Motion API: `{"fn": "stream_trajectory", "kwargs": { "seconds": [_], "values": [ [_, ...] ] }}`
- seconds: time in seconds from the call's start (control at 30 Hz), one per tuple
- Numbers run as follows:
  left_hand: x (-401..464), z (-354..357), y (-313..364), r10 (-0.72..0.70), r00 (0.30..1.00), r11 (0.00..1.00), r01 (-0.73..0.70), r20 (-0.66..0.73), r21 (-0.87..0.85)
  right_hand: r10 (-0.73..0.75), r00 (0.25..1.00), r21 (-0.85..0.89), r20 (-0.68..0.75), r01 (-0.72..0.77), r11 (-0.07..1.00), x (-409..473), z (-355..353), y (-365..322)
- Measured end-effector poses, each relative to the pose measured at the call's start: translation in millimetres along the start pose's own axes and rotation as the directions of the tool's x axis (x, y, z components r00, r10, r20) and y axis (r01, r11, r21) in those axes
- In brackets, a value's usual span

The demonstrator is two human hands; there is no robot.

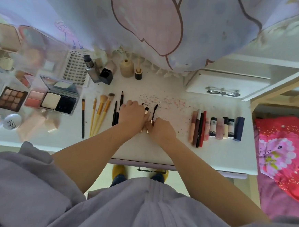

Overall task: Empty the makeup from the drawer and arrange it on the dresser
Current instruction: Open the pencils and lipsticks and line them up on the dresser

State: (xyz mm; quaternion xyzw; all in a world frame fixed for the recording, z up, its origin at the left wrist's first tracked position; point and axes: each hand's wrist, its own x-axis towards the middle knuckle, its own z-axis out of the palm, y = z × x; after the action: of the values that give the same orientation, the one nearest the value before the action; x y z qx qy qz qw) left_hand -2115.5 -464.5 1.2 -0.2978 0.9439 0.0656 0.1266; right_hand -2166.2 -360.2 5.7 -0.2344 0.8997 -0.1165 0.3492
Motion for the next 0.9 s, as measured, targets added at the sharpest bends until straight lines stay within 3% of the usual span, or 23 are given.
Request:
{"fn": "stream_trajectory", "kwargs": {
  "seconds": [0.13, 0.23, 0.33, 0.47, 0.6, 0.73, 0.8, 0.9],
  "values": [
    [1, -7, 9, 0.039, 0.994, 0.999, -0.042, -0.102, -0.033, -0.003, 1.000, 0.049, -0.025, 0.004, 0.999, -1, -27, 15],
    [2, -16, 44, 0.162, 0.971, 0.977, -0.183, -0.177, -0.108, 0.008, 0.992, 0.043, -0.128, -0.002, 0.999, 1, -67, 48],
    [-4, -11, 96, 0.314, 0.940, 0.920, -0.336, -0.133, -0.200, 0.056, 0.985, 0.024, -0.165, -0.052, 0.998, 8, -103, 83],
    [-4, 7, 148, 0.204, 0.976, 0.955, -0.182, 0.077, -0.233, 0.049, 0.997, -0.049, -0.055, -0.051, 0.997, 21, -118, 105],
    [3, 13, 160, 0.047, 0.994, 0.978, -0.026, 0.094, -0.207, -0.013, 1.000, -0.075, -0.024, 0.011, 0.997, 26, -117, 108],
    [3, 3, 152, -0.006, 0.986, 0.880, 0.085, 0.168, -0.467, -0.011, 0.990, 0.059, -0.142, 0.020, 0.998, 24, -118, 105],
    [-3, -4, 138, 0.075, 0.992, 0.789, 0.004, 0.103, -0.614, -0.006, 0.988, 0.119, -0.157, 0.025, 0.993, 19, -125, 99],
    [-20, -21, 113, 0.261, 0.965, 0.746, -0.224, -0.033, -0.627, -0.078, 0.996, 0.145, 0.034, 0.072, 0.987, 6, -139, 85]
  ]
}}
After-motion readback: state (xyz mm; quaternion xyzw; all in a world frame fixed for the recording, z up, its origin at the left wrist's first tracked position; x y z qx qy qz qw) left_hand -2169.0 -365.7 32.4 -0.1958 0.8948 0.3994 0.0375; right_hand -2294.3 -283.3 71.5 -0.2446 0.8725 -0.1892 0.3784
